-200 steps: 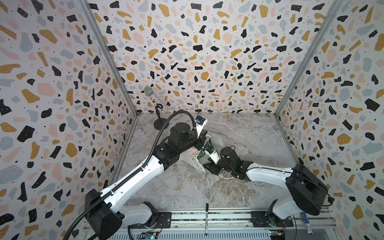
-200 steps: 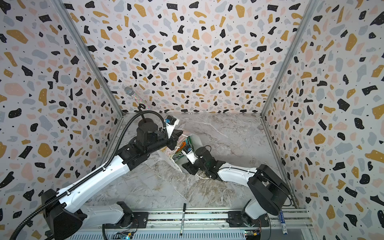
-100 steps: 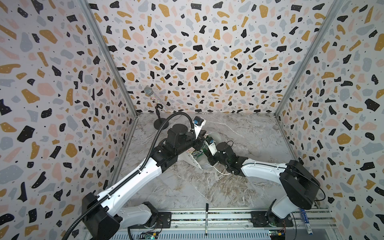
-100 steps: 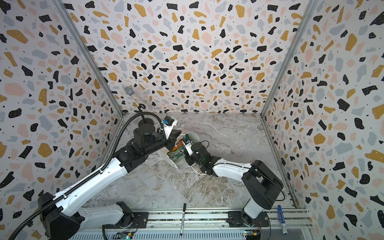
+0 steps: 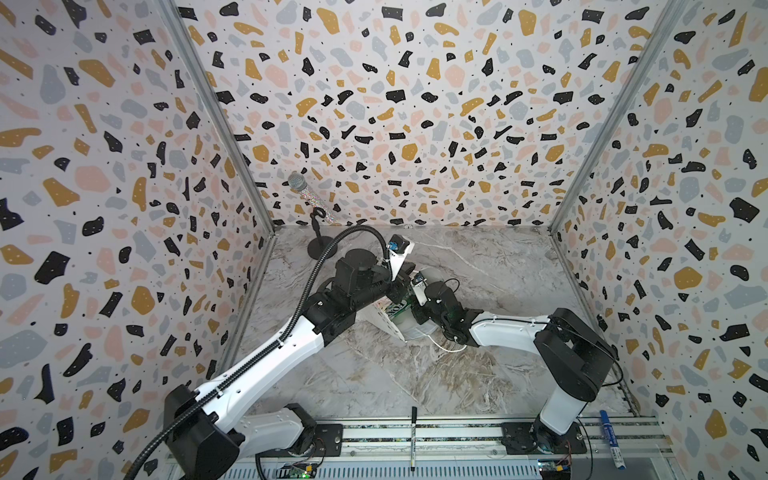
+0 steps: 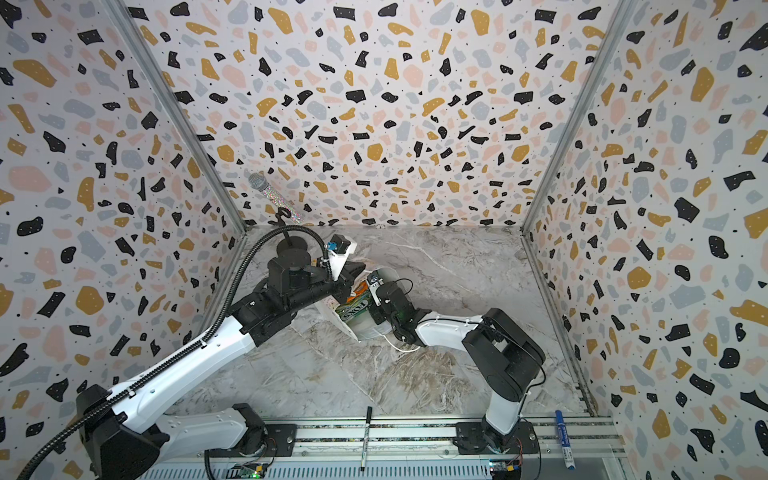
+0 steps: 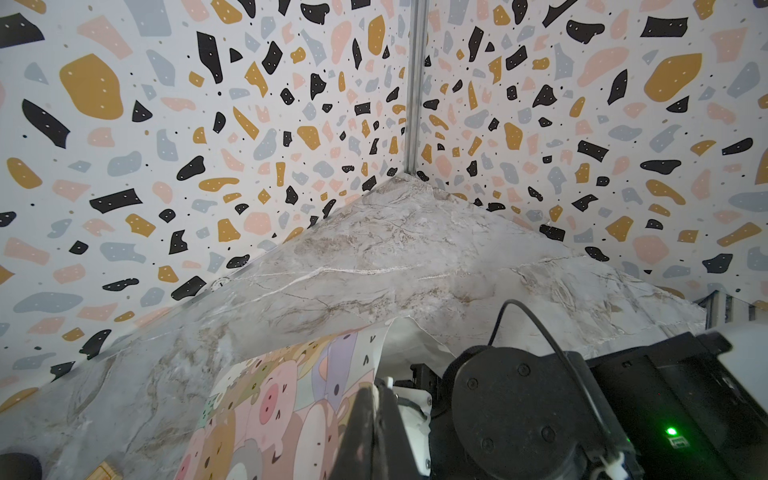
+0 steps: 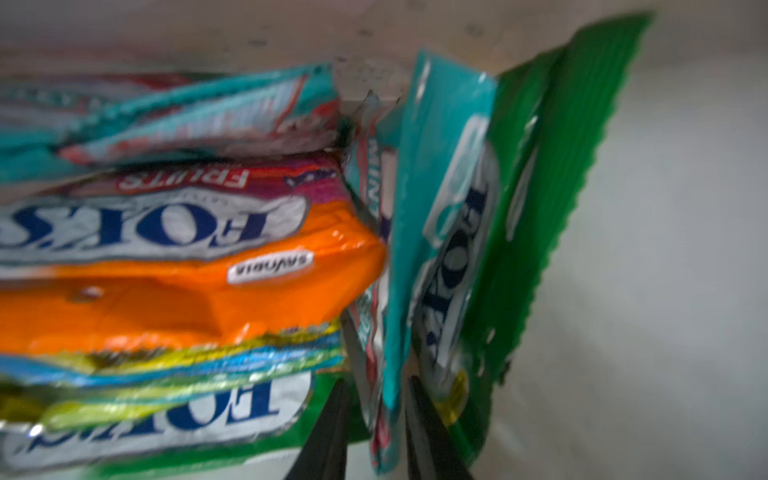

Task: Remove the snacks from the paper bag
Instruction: 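Hold the tilted bag with the left gripper while the right gripper reaches inside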

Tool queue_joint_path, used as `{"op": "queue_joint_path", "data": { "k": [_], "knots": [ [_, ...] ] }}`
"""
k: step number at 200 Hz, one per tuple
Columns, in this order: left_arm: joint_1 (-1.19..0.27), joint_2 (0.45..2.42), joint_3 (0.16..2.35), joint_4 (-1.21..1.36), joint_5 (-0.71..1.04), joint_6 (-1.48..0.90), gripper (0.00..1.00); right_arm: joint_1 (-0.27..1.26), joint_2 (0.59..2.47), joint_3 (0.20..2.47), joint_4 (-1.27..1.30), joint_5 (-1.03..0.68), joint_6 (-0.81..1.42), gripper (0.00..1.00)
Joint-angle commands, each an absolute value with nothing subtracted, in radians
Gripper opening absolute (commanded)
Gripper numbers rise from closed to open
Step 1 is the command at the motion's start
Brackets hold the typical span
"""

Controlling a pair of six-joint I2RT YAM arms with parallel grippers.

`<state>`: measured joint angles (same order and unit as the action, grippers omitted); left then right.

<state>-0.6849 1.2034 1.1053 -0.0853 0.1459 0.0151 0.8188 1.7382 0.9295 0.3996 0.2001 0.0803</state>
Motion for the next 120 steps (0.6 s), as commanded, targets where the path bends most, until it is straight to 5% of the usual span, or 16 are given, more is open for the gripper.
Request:
{"op": "queue_joint_path", "data": {
  "k": [1,100,120],
  "knots": [
    [-0.687,1.181,1.098,-0.031,0.167,0.028,0.0,0.809,1.74,0.964,0.427,0.218,0.072,0.27],
    [-0.687,1.172,1.097,-0.031,0.164,0.034,0.0,0.778,1.853,1.048,0.413,0.192,0.062,0.3],
    [-0.687,1.17,1.095,-0.031,0.15,0.034,0.0,0.778,1.868,1.058,0.416,0.176,0.061,0.18]
  ]
}}
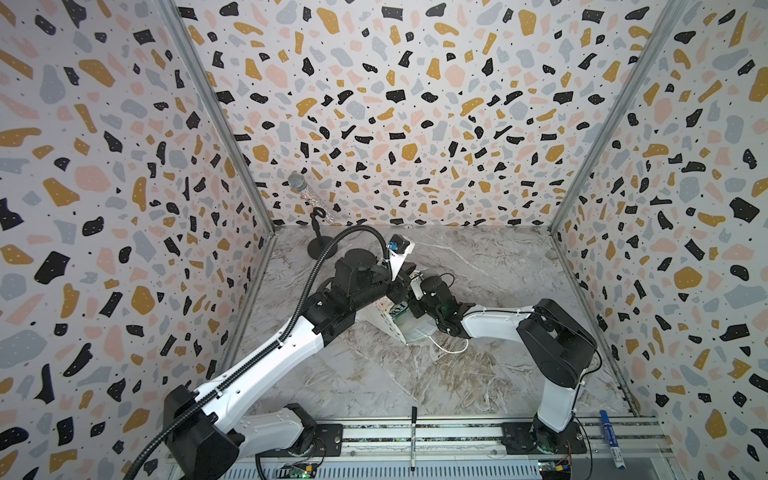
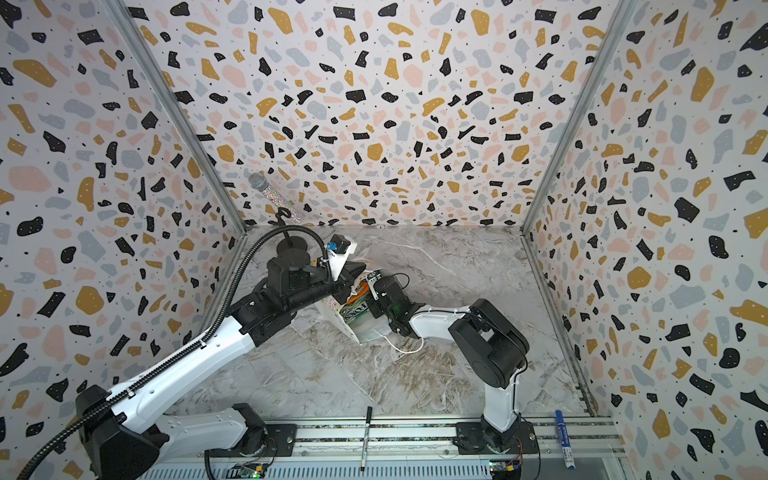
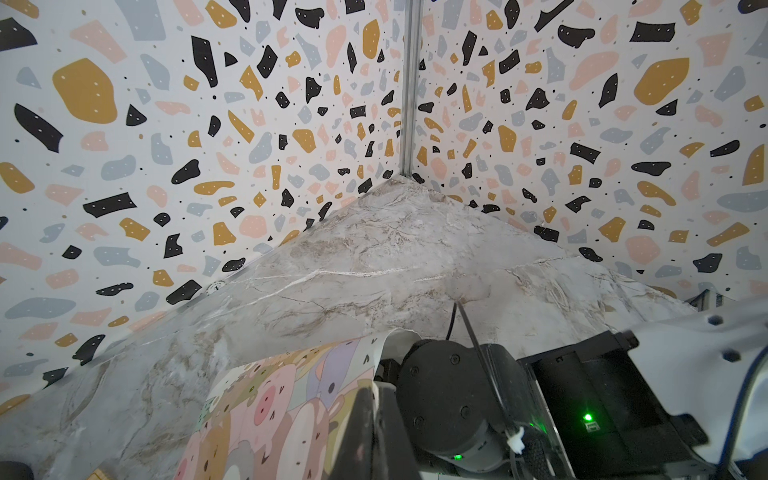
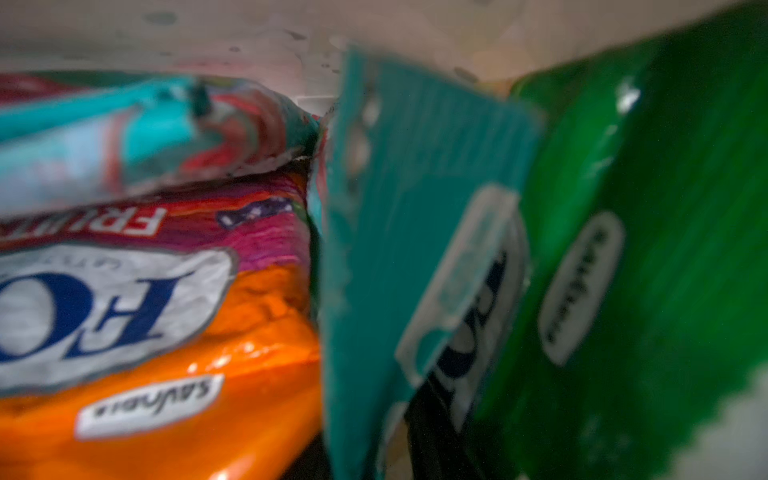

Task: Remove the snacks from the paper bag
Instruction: 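Grasp the teal Mint Blossom packet with the right gripper and pull it out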

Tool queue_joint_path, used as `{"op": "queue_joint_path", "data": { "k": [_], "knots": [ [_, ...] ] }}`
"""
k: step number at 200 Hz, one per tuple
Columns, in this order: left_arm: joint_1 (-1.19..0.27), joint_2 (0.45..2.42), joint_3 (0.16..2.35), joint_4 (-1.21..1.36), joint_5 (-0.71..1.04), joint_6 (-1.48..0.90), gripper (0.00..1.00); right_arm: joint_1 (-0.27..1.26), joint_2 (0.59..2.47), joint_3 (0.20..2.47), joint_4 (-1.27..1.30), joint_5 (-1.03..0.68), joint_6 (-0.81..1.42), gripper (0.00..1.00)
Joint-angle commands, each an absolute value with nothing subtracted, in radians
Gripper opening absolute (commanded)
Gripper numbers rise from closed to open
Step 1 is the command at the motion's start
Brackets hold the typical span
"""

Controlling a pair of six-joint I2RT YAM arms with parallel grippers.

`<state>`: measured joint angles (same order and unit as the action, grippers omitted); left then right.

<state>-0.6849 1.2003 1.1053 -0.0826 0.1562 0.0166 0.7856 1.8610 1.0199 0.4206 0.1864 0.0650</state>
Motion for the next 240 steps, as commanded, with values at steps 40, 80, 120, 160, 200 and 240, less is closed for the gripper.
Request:
{"op": "queue_joint_path", "data": {
  "k": [40,80,120,160,200,240],
  "knots": [
    [-0.687,1.17,1.086,-0.02,0.039,0.013,0.0,0.779,1.805,1.019,0.429,0.111,0.057,0.0],
    [-0.687,1.163,1.065,0.002,-0.067,0.0,0.0,0.781,1.713,0.967,0.42,0.036,0.051,0.0],
    [-0.687,1.155,1.045,0.025,-0.137,-0.008,0.0,0.787,1.622,0.927,0.383,-0.003,0.052,0.0],
    [-0.687,1.155,1.041,0.026,-0.137,-0.003,0.0,0.793,1.541,0.895,0.336,-0.023,0.05,0.0],
    [-0.687,1.149,1.037,0.023,-0.099,0.01,0.0,0.798,1.44,0.861,0.281,-0.036,0.046,0.0],
    [-0.687,1.147,1.037,0.021,-0.06,0.022,0.0,0.804,1.33,0.838,0.223,-0.034,0.044,0.0]
  ]
}}
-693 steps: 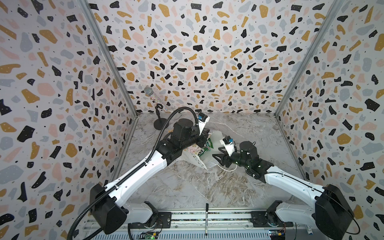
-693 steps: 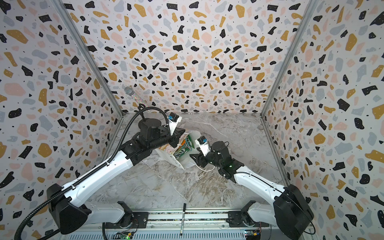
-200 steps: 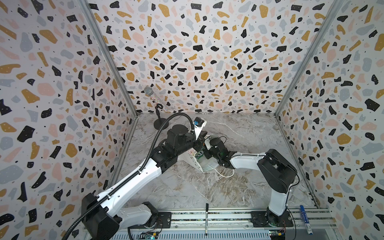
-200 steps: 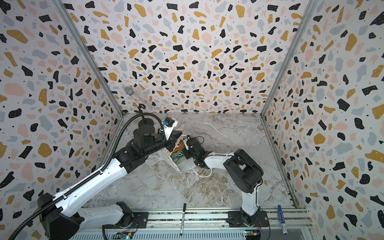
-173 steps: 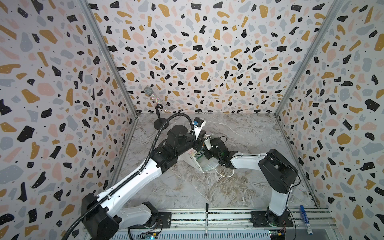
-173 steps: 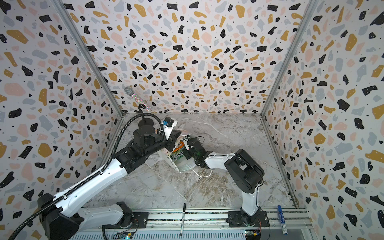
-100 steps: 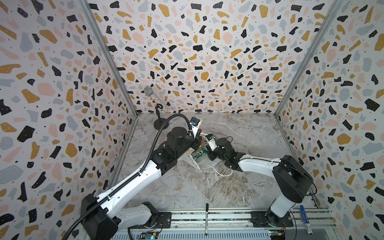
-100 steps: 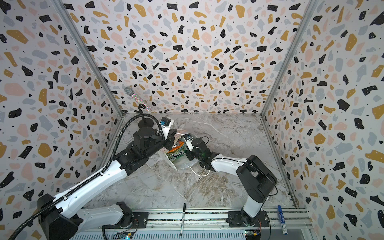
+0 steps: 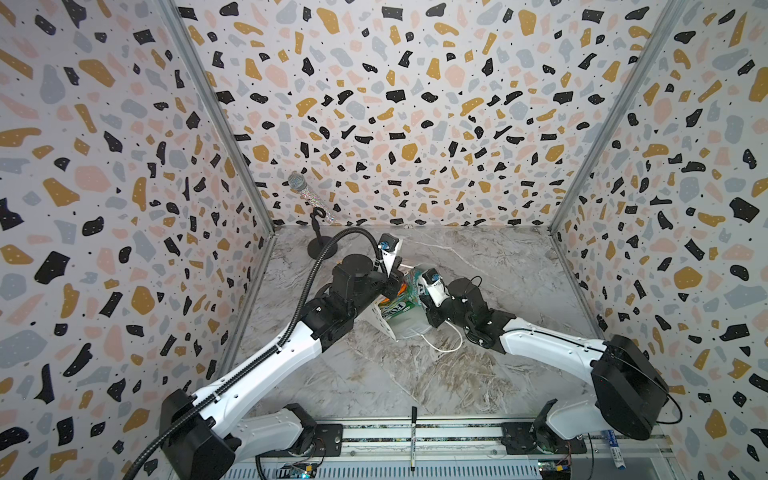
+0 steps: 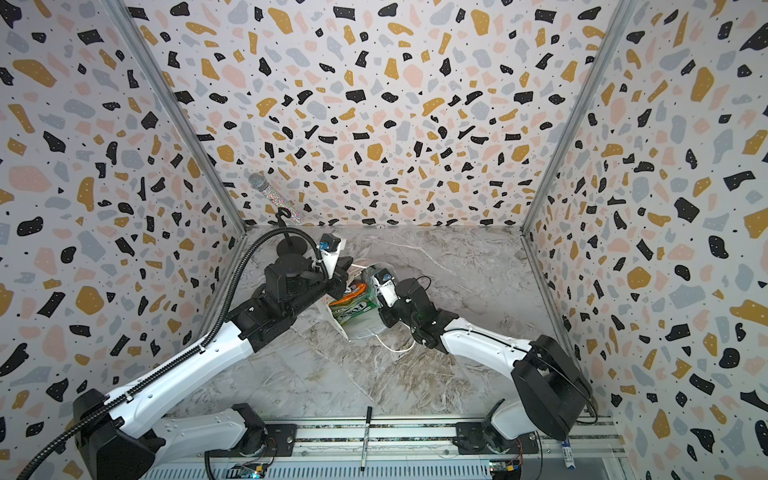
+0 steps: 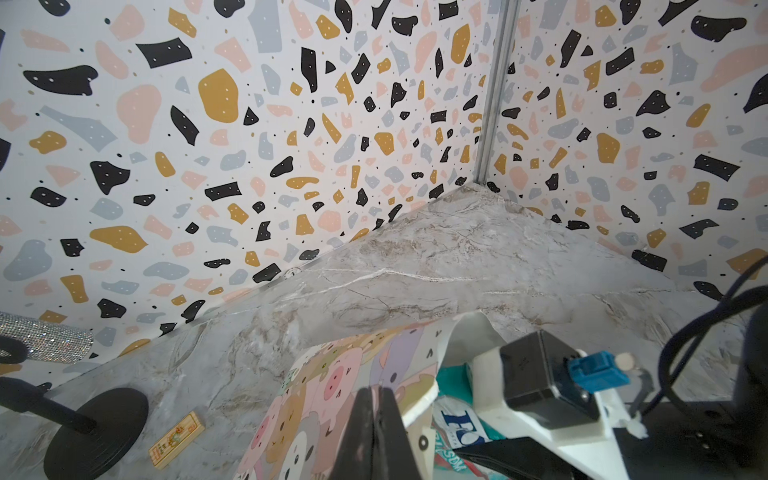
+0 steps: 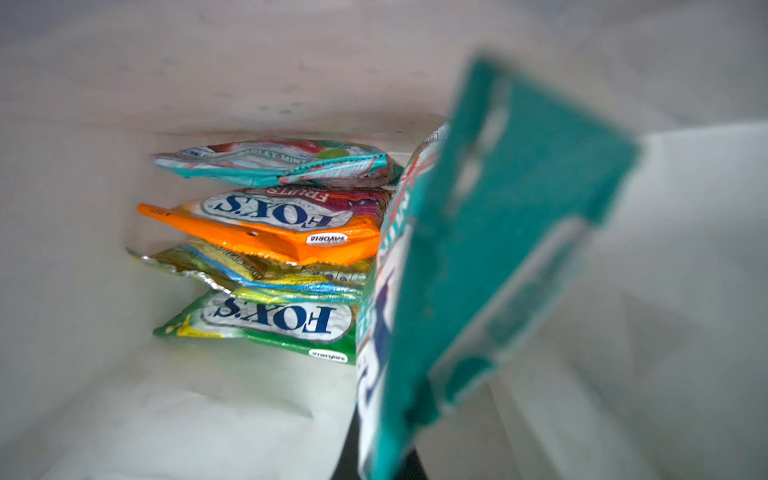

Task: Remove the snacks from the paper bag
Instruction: 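Grasp the teal Mint Blossom packet with the right gripper and pull it out, then carry the teal packet away from the bag and release it on the table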

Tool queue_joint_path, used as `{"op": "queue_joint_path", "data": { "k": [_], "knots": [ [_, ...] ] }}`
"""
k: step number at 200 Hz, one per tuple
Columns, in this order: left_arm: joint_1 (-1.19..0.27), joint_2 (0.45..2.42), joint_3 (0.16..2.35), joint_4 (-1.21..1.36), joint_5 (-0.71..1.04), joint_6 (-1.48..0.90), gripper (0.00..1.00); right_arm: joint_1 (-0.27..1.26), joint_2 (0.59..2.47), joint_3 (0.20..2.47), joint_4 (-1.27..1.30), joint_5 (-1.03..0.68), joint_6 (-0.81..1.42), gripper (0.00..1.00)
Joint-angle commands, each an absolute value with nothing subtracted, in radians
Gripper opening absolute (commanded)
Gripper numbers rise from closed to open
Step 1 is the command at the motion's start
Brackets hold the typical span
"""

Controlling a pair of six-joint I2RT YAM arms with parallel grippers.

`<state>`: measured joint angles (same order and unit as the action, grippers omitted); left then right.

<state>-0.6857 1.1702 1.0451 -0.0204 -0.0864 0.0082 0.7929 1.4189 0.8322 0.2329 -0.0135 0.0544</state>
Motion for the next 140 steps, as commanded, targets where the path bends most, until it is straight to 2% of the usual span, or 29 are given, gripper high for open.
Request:
{"op": "queue_joint_path", "data": {
  "k": [1,140],
  "knots": [
    [-0.687,1.147,1.036,0.02,-0.058,0.023,0.0,0.804,1.328,0.837,0.221,-0.035,0.044,0.0],
    [-0.697,1.175,1.068,-0.02,0.01,0.031,0.0,0.807,1.0,0.879,0.064,0.054,0.016,0.0]
  ]
}}
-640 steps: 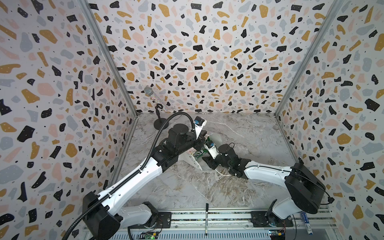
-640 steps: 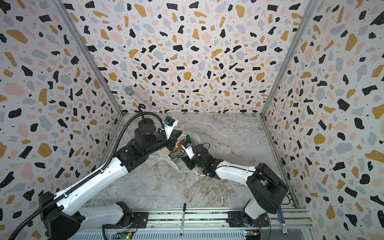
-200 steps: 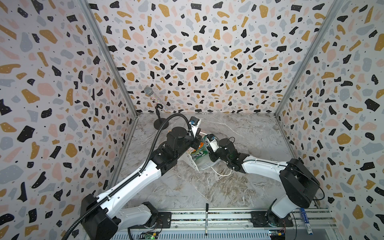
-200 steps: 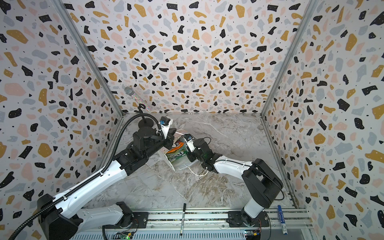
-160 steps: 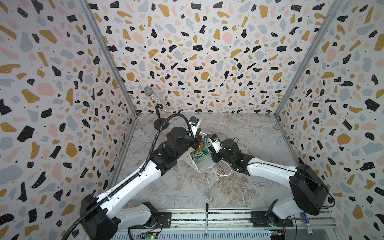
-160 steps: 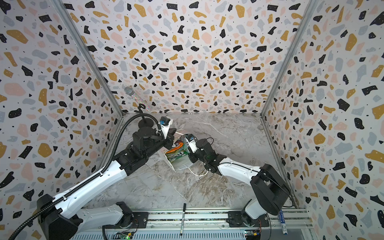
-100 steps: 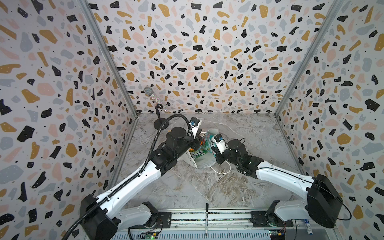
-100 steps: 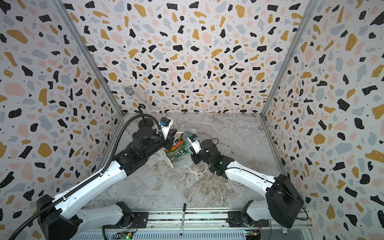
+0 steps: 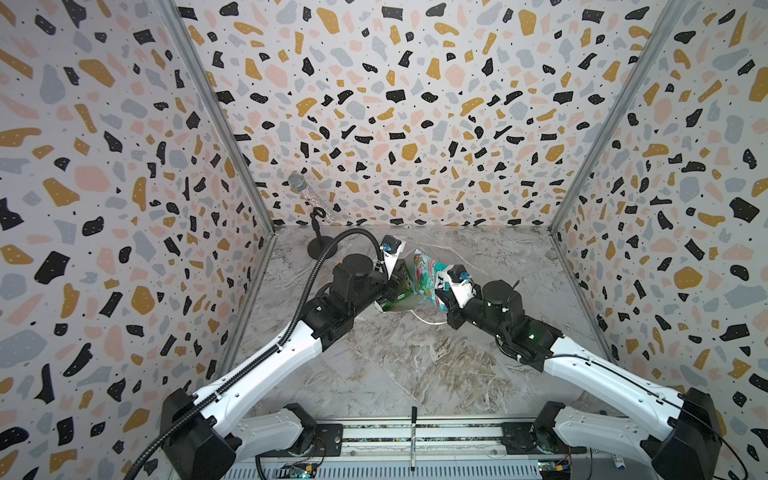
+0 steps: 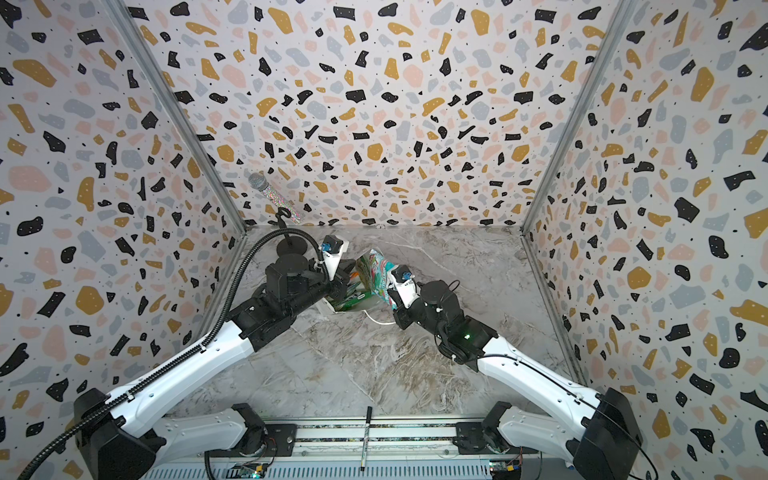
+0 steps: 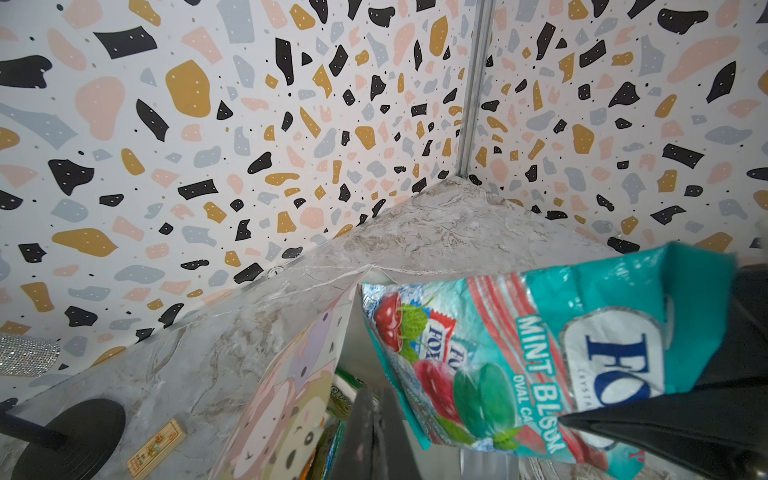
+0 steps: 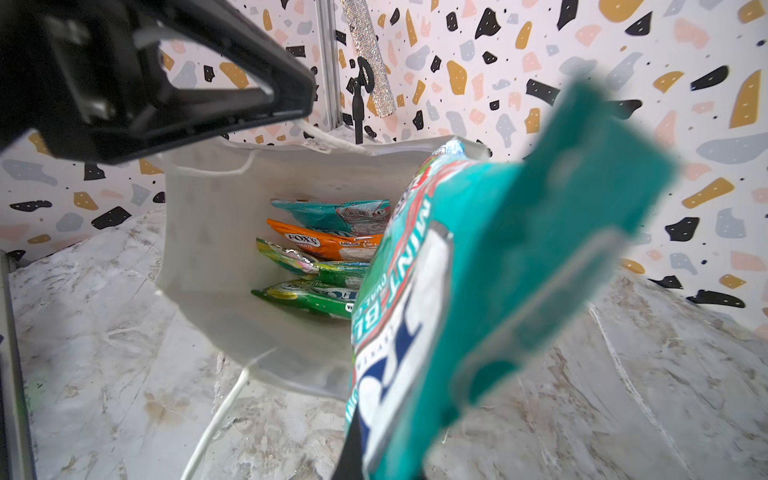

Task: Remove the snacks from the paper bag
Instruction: 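Carry the teal packet away from the bag and release it on the table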

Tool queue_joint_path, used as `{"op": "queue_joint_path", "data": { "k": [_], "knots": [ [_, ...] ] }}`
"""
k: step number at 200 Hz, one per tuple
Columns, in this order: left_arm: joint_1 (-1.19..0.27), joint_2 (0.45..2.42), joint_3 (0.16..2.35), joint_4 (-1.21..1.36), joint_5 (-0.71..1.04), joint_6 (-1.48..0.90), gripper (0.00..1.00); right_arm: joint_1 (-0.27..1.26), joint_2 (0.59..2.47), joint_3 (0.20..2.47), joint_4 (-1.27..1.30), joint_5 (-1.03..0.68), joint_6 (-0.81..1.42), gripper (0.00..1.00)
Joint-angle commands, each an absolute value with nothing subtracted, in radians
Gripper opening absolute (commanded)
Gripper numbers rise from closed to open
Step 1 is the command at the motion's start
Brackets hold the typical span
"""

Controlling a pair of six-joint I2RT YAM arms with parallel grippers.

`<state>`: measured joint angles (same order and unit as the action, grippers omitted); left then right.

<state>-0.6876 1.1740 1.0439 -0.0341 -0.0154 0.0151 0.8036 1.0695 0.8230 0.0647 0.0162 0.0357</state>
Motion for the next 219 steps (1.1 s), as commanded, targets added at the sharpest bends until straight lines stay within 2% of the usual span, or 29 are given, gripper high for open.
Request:
{"op": "queue_joint_path", "data": {
  "k": [1,71,94,145,193,219],
  "knots": [
    [-0.698,1.175,1.068,-0.019,0.011,0.031,0.0,0.807,0.998,0.879,0.064,0.055,0.016,0.0],
    [-0.717,1.156,1.061,-0.012,0.073,0.057,0.0,0.787,0.879,0.867,0.086,0.287,0.025,0.0],
    [-0.723,1.151,1.059,-0.01,0.094,0.064,0.0,0.723,0.888,0.865,0.047,0.289,0.064,0.0],
    [-0.727,1.145,1.058,-0.006,0.089,0.062,0.0,0.505,0.965,0.835,0.01,0.094,0.136,0.0],
    [-0.732,1.144,1.051,0.005,0.102,0.048,0.0,0.292,1.172,0.838,0.094,-0.252,0.175,0.0],
    [-0.733,1.147,1.059,-0.001,0.107,0.046,0.0,0.238,1.292,0.858,0.157,-0.347,0.194,0.0]
  ]
}}
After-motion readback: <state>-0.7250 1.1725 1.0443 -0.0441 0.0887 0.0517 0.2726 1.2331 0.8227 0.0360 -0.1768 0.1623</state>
